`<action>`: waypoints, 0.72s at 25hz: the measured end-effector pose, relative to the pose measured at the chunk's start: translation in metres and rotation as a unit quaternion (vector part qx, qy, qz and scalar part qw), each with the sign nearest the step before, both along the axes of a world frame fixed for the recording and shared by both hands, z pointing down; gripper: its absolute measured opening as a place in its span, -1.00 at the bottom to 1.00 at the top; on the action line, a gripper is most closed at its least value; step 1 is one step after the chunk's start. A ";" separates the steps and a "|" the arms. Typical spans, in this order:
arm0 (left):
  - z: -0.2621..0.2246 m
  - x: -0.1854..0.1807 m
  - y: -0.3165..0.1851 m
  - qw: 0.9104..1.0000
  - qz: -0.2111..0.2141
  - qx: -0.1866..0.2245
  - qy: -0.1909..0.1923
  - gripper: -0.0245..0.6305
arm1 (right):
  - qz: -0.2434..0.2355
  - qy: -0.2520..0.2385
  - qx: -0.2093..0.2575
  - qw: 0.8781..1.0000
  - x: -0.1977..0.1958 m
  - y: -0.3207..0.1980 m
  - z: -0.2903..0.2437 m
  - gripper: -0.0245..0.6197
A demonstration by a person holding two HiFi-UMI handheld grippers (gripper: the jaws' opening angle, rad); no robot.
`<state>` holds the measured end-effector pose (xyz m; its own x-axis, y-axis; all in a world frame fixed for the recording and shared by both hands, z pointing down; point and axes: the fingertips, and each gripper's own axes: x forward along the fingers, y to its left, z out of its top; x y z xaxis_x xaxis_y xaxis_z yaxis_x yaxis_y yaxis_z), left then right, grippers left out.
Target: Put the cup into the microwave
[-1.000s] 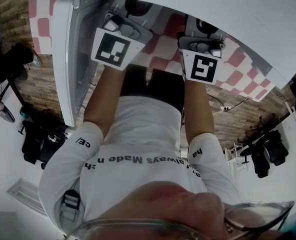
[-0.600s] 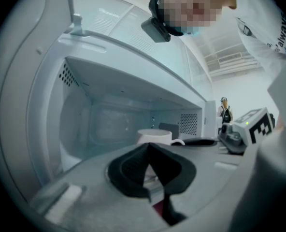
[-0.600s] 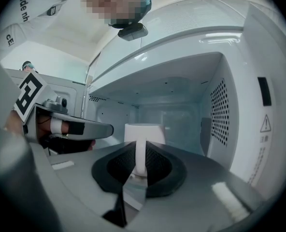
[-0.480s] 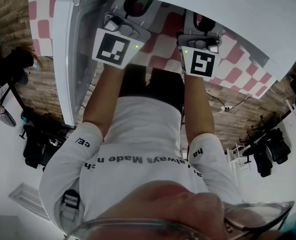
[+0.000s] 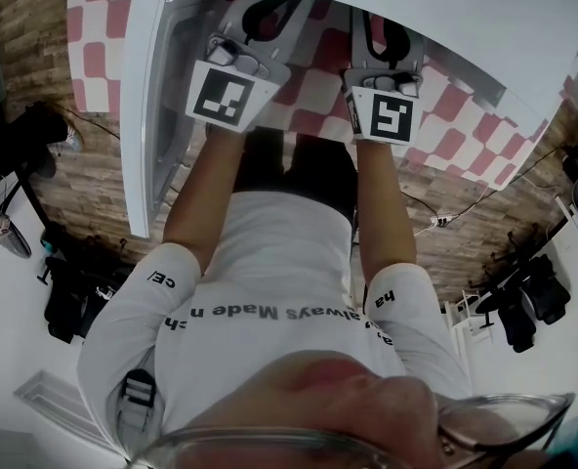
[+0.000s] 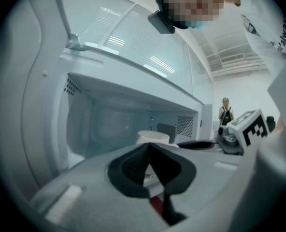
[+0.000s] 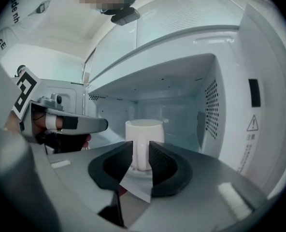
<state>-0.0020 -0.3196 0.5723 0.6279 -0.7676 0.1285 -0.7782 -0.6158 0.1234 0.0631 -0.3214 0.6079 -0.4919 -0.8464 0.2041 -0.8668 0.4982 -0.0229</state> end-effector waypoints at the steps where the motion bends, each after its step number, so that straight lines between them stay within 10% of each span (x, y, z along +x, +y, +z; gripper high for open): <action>1: -0.001 0.000 0.002 1.000 -0.001 -0.002 0.001 -0.91 | 0.003 0.000 0.000 1.000 0.002 0.002 -0.003 -0.60; 18: -0.097 0.005 0.047 1.000 0.007 -0.001 0.003 -0.91 | -0.008 0.003 0.006 1.000 0.015 0.053 -0.112 -0.68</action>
<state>0.0025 -0.2722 0.4755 0.6399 -0.7581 0.1259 -0.7682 -0.6270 0.1294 0.0776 -0.2679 0.4955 -0.5037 -0.8410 0.1974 -0.8592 0.5115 -0.0128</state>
